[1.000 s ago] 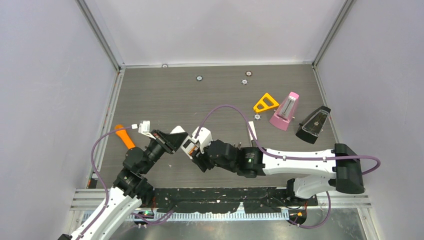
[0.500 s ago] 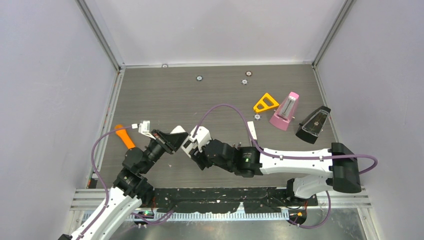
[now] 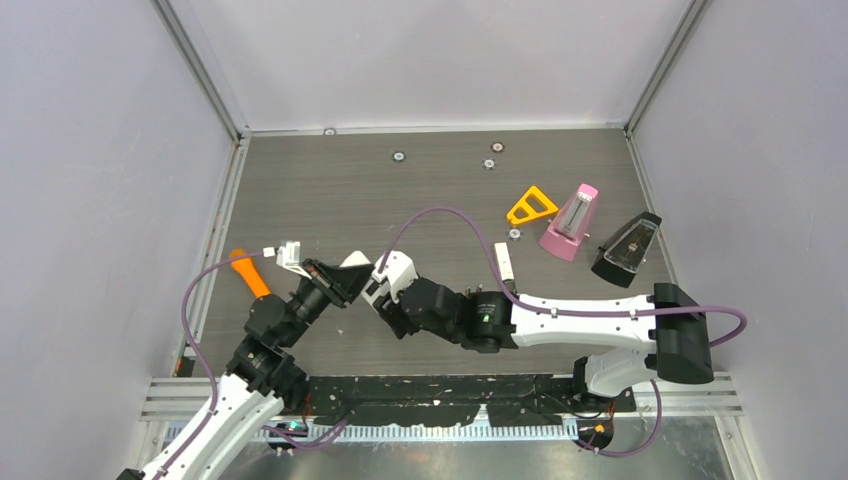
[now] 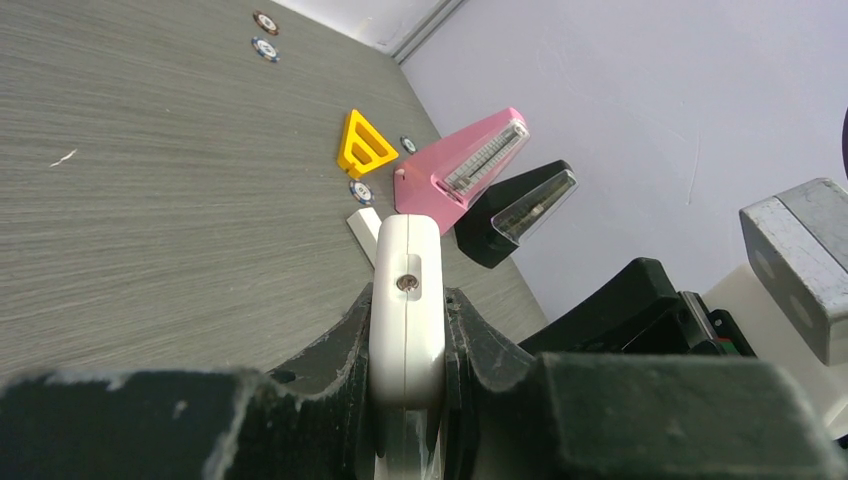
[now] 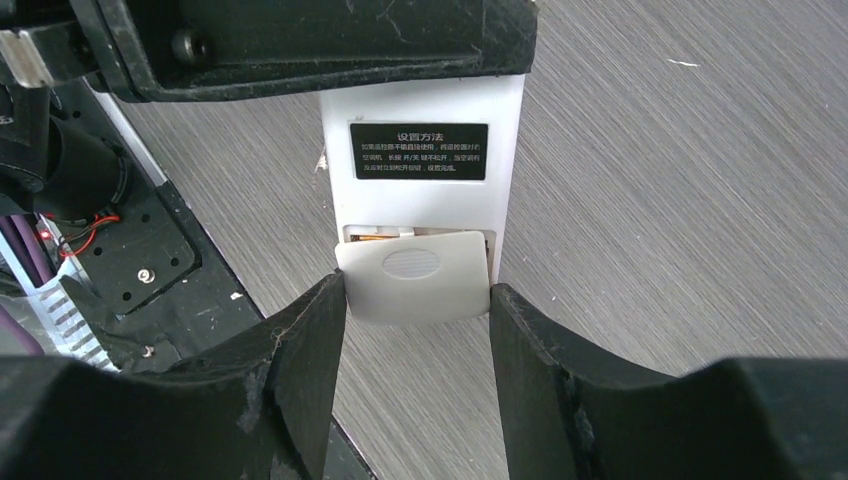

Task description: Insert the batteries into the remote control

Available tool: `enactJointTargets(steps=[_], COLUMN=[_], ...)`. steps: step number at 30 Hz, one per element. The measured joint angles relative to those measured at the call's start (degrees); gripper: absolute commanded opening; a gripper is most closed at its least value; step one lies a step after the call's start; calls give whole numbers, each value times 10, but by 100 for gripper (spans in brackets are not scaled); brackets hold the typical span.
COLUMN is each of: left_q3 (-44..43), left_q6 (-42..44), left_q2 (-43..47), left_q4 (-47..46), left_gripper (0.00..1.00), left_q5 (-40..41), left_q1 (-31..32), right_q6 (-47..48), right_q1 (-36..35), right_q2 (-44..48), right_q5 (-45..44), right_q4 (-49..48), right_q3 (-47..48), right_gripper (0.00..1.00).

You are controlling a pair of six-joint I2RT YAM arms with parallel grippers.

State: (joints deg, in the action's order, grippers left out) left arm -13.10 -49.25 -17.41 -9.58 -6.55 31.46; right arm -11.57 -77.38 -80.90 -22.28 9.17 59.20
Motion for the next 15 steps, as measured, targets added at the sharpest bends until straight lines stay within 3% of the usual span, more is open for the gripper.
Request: enactJointTargets(steps=[15], left_q3=[0], left_q6=[1], left_q2=[9], left_q4=[6], left_gripper=[0], left_q5=[11], left_q1=[-1], right_q6=[-21], right_q1=[7], right_q2=[-3], right_q5=[8], right_q4=[4], right_q3=[5], right_gripper=[47])
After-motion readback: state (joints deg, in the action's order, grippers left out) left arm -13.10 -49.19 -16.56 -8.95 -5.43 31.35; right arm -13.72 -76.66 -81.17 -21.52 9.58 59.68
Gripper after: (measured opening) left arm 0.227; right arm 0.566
